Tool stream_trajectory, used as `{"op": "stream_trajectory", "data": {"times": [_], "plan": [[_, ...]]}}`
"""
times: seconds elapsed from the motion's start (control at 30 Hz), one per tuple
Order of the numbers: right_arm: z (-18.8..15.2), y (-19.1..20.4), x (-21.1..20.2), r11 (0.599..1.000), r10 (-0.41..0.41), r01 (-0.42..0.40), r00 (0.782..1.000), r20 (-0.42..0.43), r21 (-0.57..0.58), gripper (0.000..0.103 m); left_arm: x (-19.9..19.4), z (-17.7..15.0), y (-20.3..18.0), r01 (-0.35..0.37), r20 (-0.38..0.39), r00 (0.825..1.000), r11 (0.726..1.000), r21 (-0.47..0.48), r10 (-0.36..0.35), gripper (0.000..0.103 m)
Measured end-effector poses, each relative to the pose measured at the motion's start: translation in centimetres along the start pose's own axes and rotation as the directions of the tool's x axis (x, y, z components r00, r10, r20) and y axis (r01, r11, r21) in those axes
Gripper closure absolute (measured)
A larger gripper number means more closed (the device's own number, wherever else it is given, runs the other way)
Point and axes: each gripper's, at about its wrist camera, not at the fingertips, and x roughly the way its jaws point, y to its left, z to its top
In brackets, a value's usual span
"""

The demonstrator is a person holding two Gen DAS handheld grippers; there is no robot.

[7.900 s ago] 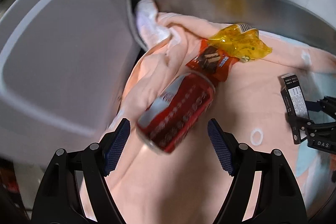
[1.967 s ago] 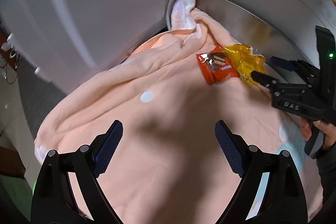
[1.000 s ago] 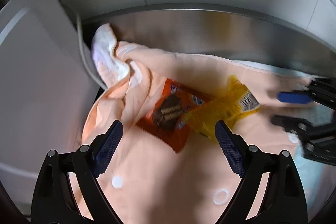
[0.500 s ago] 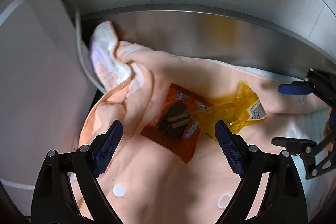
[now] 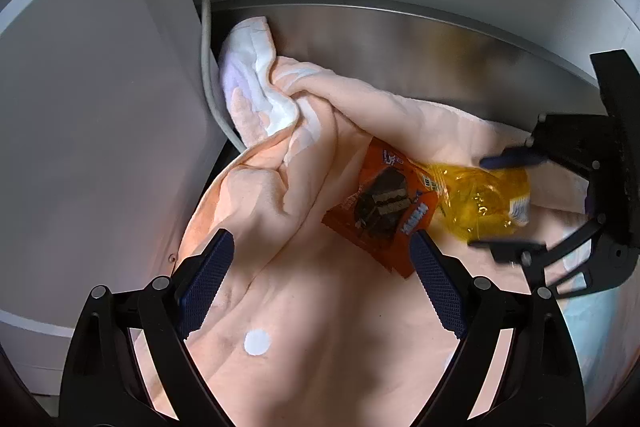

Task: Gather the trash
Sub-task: 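Grasp the yellow plastic bag with the right gripper while the left gripper grasps the orange wrapper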

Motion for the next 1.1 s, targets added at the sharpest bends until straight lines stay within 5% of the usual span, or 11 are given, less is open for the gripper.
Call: {"op": "stream_trajectory", "data": {"times": [0.23, 0.43, 0.73, 0.87, 1.1], "plan": [[-2.2, -0.1, -2.9, 0.996, -0.026, 0.025, 1.000, 0.007, 0.090, 0.058, 0.6, 0.6, -2.0, 0.011, 0.004, 1.000, 0.997, 0.074, -0.011, 0.015], [-5.2, -0.7, -5.9, 0.967, 0.037, -0.044, 0.999, 0.031, 0.251, 0.057, 2.0, 1.5, -4.5, 0.029, -0.014, 1.000, 0.987, 0.156, -0.027, 0.015], [-8.8, 0.4, -8.2, 0.943, 0.044, -0.052, 0.999, 0.030, 0.328, 0.057, 5.0, 2.5, -6.2, 0.014, -0.055, 0.998, 0.973, 0.232, -0.002, 0.016], [-9.7, 0.5, -8.2, 0.933, 0.047, -0.054, 0.998, 0.028, 0.355, 0.057, 6.1, 2.7, -6.2, 0.025, -0.084, 0.996, 0.974, 0.225, -0.006, 0.029], [-10.5, 1.2, -8.0, 0.922, 0.061, -0.066, 0.998, 0.024, 0.382, 0.057, 6.7, 2.5, -6.6, -0.001, -0.090, 0.996, 0.976, 0.219, 0.021, 0.033]]}}
